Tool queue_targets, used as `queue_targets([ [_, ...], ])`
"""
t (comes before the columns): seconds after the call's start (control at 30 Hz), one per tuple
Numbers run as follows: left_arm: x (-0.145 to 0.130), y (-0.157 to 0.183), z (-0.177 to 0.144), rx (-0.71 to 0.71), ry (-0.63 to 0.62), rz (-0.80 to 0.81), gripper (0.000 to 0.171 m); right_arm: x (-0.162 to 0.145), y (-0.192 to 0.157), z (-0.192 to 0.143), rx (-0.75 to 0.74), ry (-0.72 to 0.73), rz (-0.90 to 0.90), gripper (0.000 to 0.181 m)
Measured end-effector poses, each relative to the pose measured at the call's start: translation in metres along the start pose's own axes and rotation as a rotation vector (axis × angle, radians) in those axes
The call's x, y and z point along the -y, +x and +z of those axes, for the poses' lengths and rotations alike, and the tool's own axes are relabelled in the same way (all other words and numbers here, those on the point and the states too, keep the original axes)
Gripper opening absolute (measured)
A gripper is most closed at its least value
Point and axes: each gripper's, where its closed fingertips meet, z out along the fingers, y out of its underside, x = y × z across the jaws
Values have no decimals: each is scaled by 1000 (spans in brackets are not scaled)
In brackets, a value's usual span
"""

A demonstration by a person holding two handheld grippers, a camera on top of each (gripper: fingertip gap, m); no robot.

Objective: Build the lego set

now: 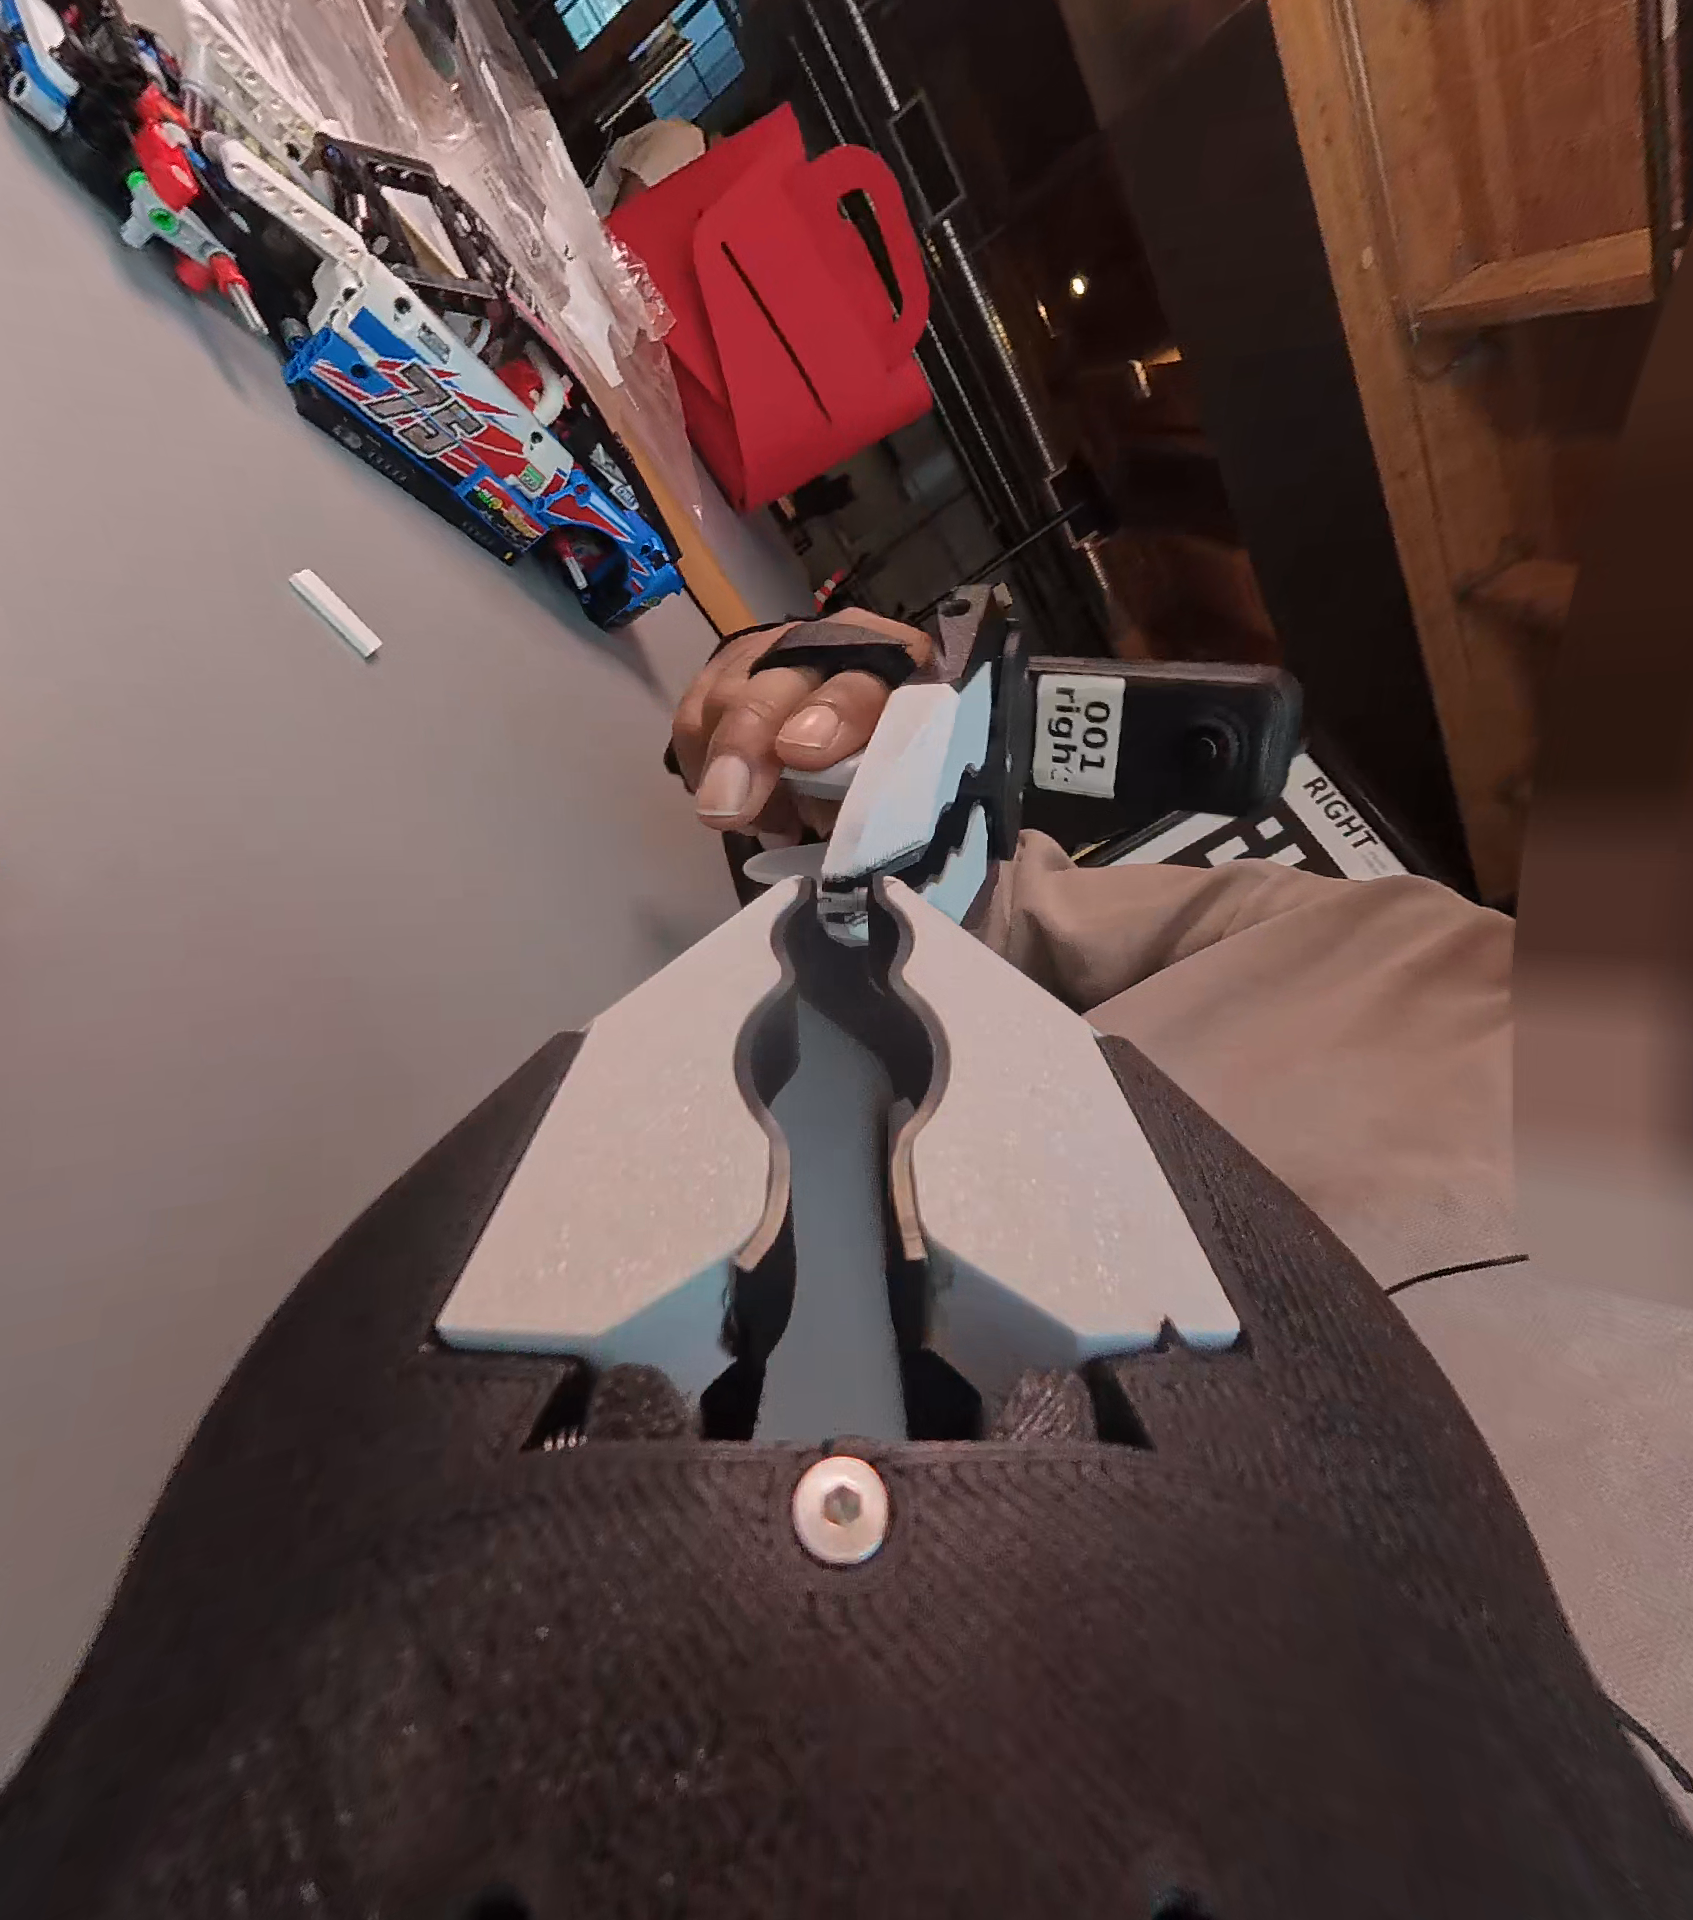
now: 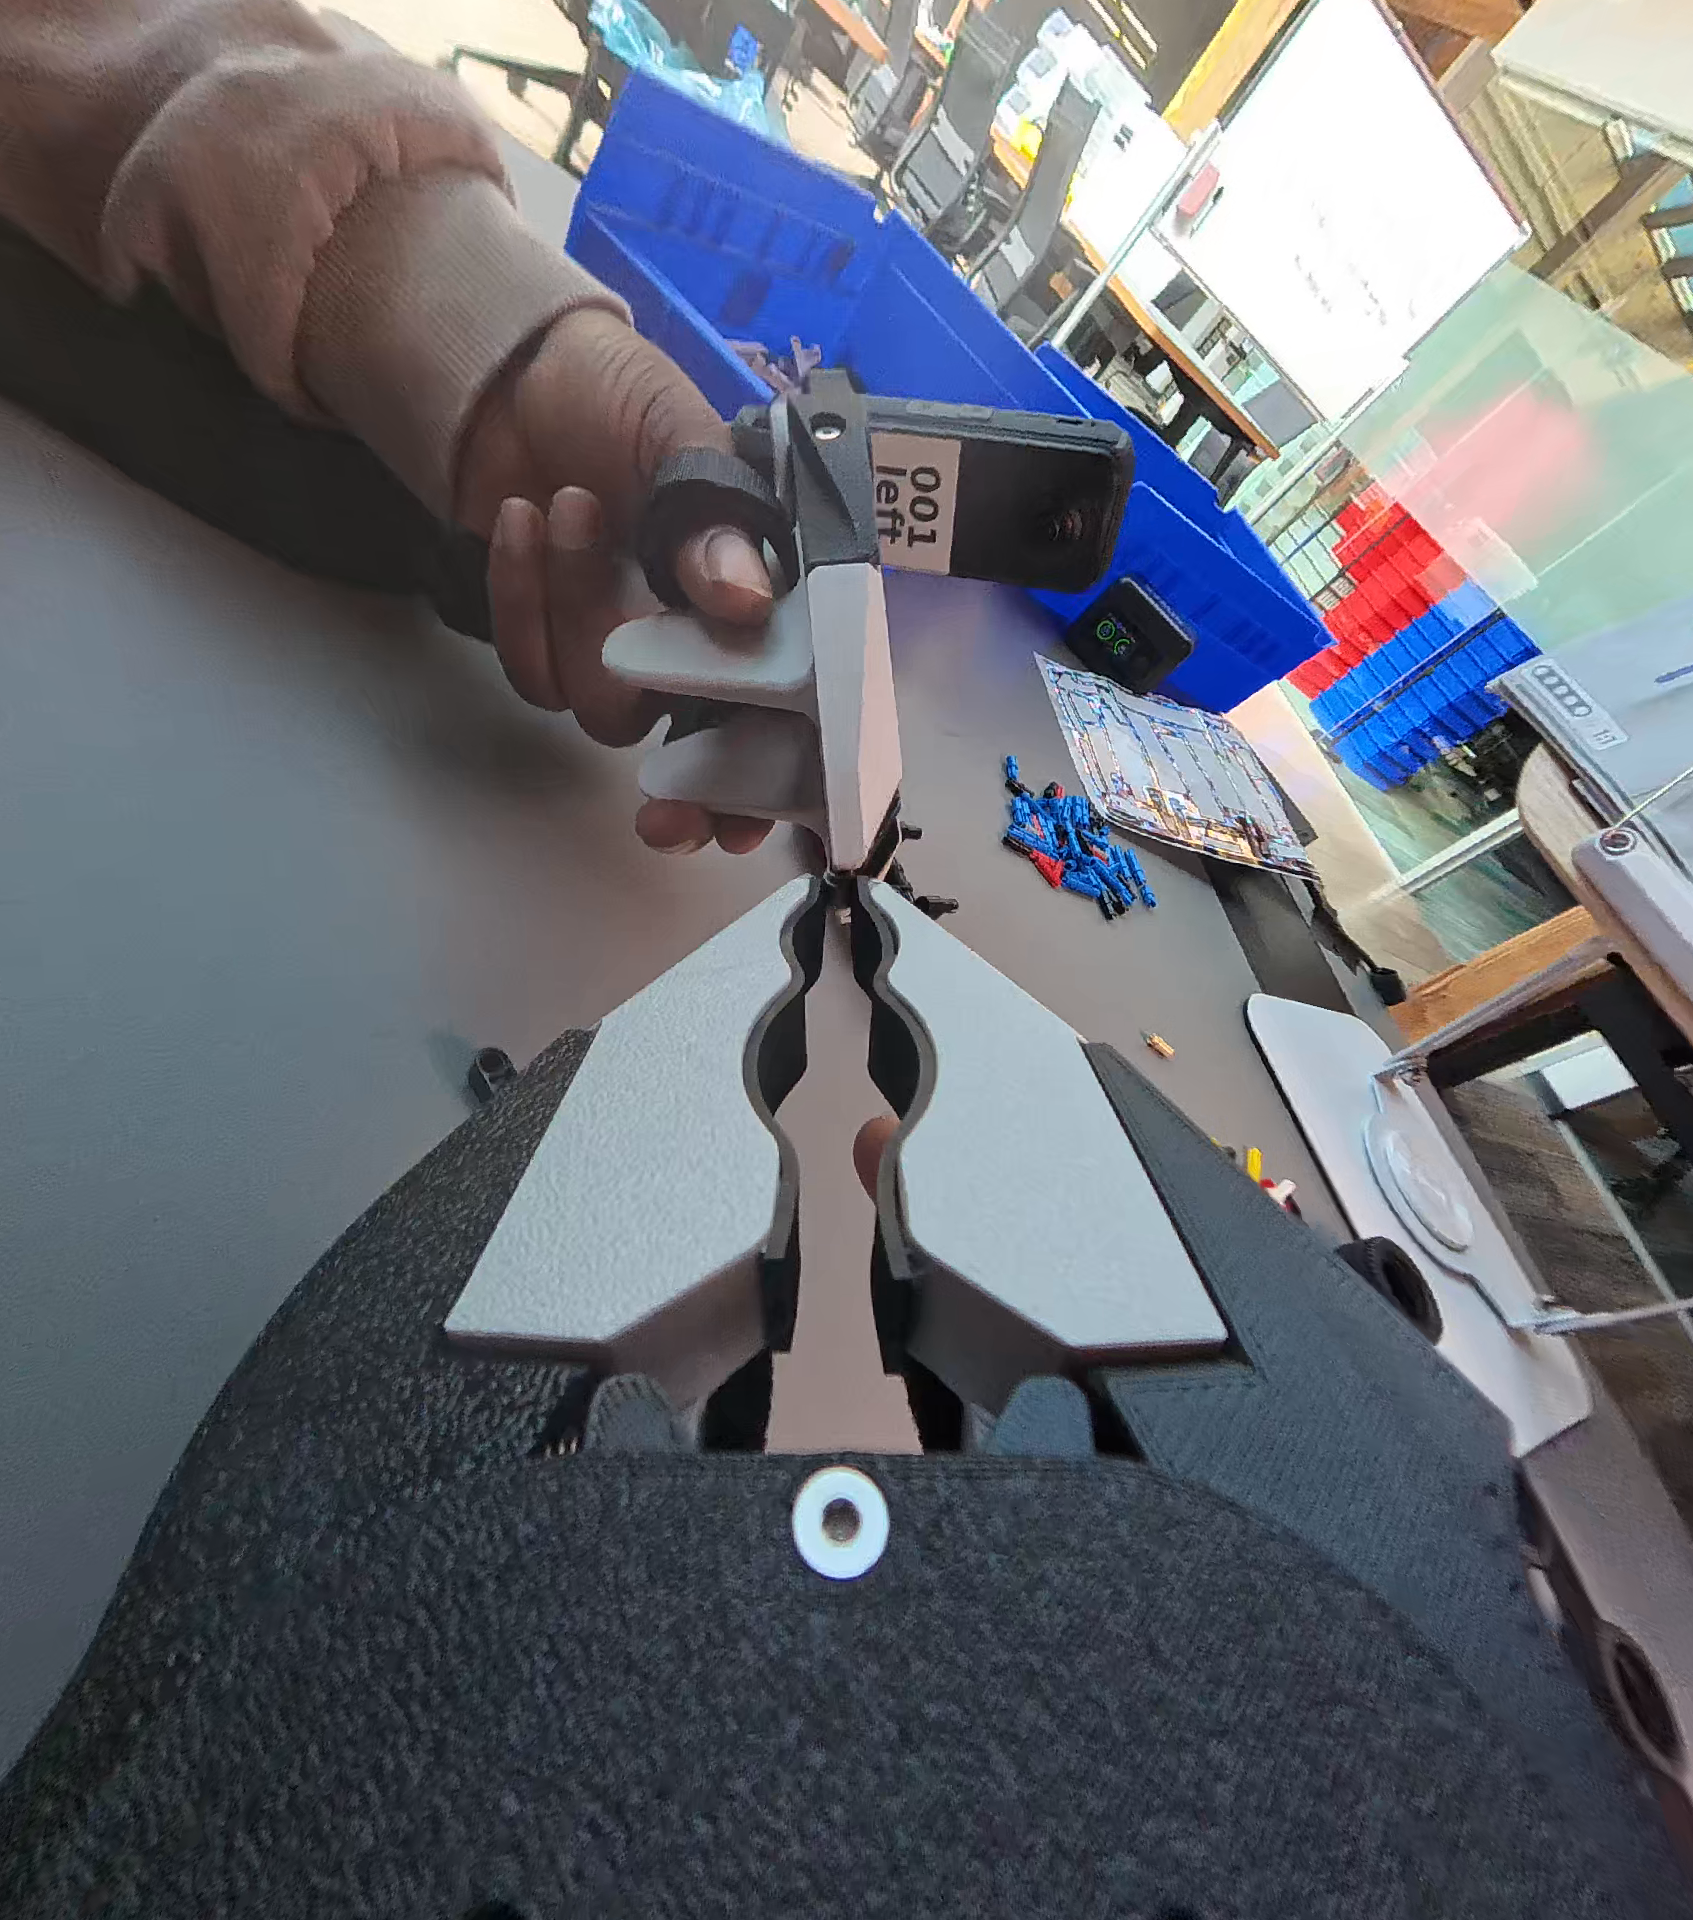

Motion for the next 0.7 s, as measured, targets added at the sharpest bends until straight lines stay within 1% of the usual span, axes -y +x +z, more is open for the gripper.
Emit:
queue_targets([
  [0.03,1,4,0,-17,5,21,9,3,1,-1,14,27,53,3],
  [0.07,3,10,0,-38,12,54,16,7,2,-3,37,60,130,3],
  [0.1,3,16,0,-54,15,88,18,11,5,-6,57,106,218,2],
  [0.17,2,26,1,-87,7,142,17,22,9,-14,112,209,384,2],
  [0.23,2,34,3,-121,16,160,16,36,13,-20,159,319,523,2],
  [0.33,4,48,5,-198,44,152,15,50,11,-23,231,430,645,2],
  [0.4,6,56,5,-247,60,140,13,55,8,-24,262,468,681,2],
  [0.5,3,58,5,-253,51,142,9,58,7,-24,273,483,677,2],
  [0.67,0,56,4,-259,30,98,6,55,5,-24,250,445,590,2],
  [0.7,1,55,2,-260,32,90,3,55,4,-23,243,431,562,2],
])
